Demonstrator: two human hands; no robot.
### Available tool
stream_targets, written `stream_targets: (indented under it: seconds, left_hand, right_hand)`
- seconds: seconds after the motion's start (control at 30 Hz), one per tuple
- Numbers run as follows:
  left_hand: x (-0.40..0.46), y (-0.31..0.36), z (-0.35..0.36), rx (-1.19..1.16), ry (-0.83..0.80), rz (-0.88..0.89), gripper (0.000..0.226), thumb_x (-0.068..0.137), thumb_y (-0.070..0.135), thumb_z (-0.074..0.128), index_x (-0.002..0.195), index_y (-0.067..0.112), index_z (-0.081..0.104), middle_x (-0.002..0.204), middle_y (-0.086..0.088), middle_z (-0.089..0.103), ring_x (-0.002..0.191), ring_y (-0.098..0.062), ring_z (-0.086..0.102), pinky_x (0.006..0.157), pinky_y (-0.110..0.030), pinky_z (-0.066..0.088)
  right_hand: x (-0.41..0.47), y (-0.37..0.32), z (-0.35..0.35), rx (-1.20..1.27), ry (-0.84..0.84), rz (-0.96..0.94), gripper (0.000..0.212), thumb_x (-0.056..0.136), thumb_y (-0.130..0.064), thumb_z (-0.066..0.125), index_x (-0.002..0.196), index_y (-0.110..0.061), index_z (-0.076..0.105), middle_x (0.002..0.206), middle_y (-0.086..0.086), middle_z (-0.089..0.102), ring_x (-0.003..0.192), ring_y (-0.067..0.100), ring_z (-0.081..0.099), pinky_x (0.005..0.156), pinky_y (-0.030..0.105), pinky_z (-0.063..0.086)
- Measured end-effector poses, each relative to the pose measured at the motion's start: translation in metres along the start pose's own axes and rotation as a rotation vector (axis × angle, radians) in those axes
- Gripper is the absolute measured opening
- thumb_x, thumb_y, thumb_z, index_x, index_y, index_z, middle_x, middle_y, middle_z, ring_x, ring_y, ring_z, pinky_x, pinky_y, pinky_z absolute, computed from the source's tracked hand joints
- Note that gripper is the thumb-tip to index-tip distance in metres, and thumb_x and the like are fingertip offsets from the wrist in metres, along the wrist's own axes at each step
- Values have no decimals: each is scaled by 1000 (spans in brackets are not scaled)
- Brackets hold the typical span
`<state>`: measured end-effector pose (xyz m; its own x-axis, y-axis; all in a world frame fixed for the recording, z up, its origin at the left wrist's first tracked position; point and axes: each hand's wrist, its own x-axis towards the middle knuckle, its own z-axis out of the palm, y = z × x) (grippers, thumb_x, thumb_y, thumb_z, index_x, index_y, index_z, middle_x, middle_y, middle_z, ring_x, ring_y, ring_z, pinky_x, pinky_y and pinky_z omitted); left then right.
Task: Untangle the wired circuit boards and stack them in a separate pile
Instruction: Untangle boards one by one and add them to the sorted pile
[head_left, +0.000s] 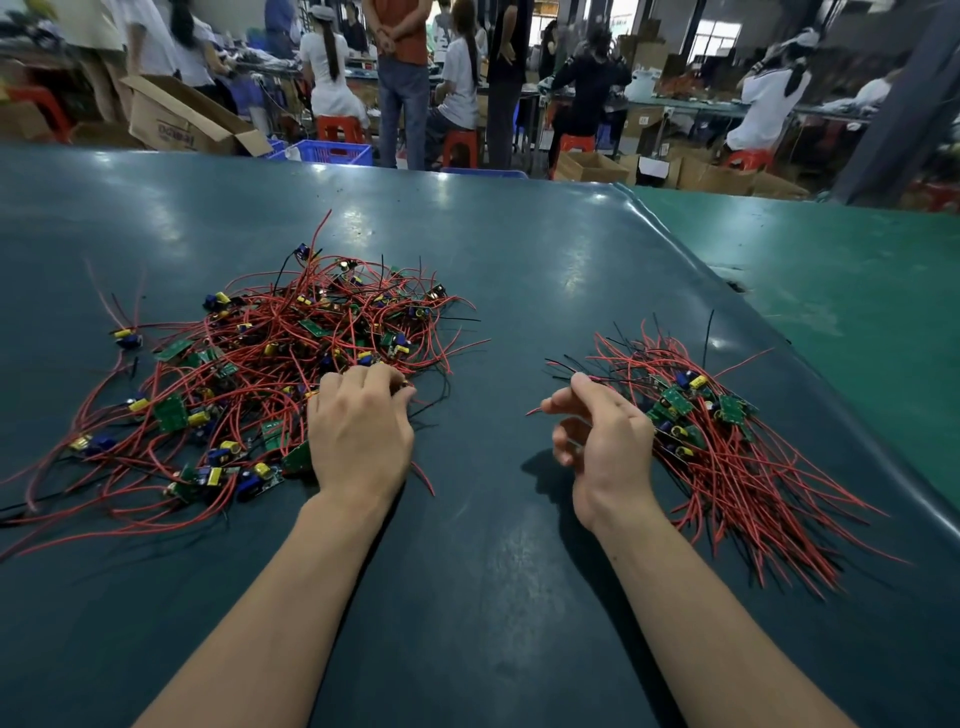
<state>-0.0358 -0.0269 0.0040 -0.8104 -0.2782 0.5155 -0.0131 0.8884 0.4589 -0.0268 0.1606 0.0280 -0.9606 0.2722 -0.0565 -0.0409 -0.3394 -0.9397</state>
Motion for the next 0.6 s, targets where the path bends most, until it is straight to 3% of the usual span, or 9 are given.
stream_targets:
  seconds: [0.13,0.27,0.37,0.43,0.5,0.6]
  left_hand:
    - [0,2,-7,-140,254,46,15,94,15,63,100,2,66,104,-17,59,93,-35,56,81,-42,45]
    - [-4,15,-14,-287,437,233,15,97,9,58,101,-5,62,102,-19,60,92,-24,55,75,-27,44]
    - [-15,27,-14,-429,265,581,13,93,1,60,102,-7,65,105,-17,62,98,-24,58,89,-27,46]
    - [-21,33,-11,-446,100,695,18,89,-1,64,105,-6,68,108,-18,62,100,-29,61,92,-33,49]
    - [-23,33,-8,-474,34,685,21,85,-2,69,106,-4,70,111,-18,61,103,-29,62,91,-35,51]
    - [-23,32,-6,-617,54,539,21,83,7,73,103,1,69,108,-11,59,101,-19,60,81,-27,52]
  right_hand:
    - [-2,2,2,-65,-102,8,32,94,-18,59,63,-10,62,66,6,69,40,12,45,38,18,28]
    - [-6,6,8,-170,-380,91,33,94,-35,60,72,-13,70,78,8,72,44,15,50,38,18,32]
    - [-7,8,13,-103,-513,157,39,81,-52,60,83,-16,75,81,3,72,48,15,56,37,19,37]
    - [-4,8,11,-27,-508,101,25,80,-43,64,79,-21,76,72,-1,67,50,12,56,37,18,37]
    - [-2,7,8,13,-462,53,15,79,-31,67,79,-20,77,70,0,66,51,10,56,37,18,38]
    - [0,6,6,27,-429,25,11,82,-19,68,87,-13,75,80,6,72,54,13,60,37,19,41]
